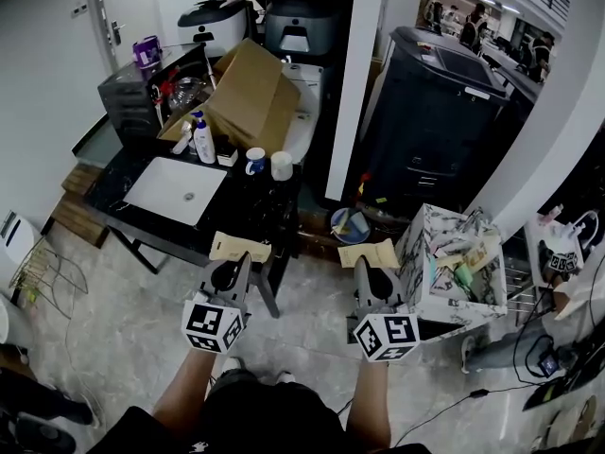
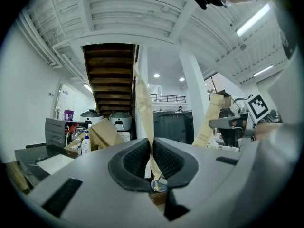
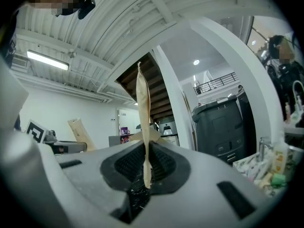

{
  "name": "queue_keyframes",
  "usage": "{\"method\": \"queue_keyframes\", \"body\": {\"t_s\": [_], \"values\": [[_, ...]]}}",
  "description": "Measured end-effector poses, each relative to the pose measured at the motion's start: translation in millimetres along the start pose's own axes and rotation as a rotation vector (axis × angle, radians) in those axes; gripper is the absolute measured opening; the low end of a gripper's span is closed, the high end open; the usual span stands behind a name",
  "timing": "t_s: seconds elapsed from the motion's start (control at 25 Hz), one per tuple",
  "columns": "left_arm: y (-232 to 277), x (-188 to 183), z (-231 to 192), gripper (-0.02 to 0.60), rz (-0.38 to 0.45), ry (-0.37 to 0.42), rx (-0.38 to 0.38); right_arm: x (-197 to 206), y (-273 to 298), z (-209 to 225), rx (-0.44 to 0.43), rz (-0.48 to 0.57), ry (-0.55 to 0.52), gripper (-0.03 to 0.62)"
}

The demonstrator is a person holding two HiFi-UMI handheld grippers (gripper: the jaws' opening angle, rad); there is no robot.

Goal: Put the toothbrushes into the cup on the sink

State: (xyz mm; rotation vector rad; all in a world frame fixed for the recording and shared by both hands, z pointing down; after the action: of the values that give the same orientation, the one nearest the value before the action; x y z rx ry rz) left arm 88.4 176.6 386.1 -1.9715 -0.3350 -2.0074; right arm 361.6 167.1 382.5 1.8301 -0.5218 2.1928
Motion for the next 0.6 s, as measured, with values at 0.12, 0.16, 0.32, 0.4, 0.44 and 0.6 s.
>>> {"method": "queue_keyframes", "body": {"t_s": [0.12,0.16,0.32,0.4,0.44,0.6], "values": [[-2.5,0.1,-0.8,0.026,-0.008,0.009,-0.004,4.2,-0.3,-0.5,-0.003,-0.001,0.013,0.025],[-3.6,-0.2,-1.2,0.026,-0.009,0.012,-0.006,5.5,-0.1,-0.8,-0.004,-0.002,0.018,0.025],[-7.7,-2.3,-7.8,0.026,-0.009,0.021,-0.019,8.4,3.4,-6.3,-0.013,-0.004,0.029,0.025],[-10.4,-1.7,-12.3,0.026,-0.011,0.023,-0.025,9.6,5.3,-10.8,-0.018,-0.006,0.030,0.025],[-12.0,-1.3,-14.5,0.026,-0.013,0.022,-0.027,10.3,6.2,-13.3,-0.020,-0.007,0.029,0.025],[-17.4,1.5,-24.0,0.026,-0.016,0.020,-0.027,15.9,9.7,-24.4,-0.025,-0.015,0.029,0.025]]}}
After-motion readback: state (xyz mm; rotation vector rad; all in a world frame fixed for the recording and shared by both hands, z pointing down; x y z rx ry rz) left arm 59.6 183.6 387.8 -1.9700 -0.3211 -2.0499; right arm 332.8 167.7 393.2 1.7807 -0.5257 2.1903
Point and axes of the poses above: the fingertips, and each gripper's own axes: y forward along the fingers, z to its right, x out of its underside, the point moved 5 cm from there along -y, backward along the fingers, and after that the axes turned 3 degrees about z, right-handed, at the moved point
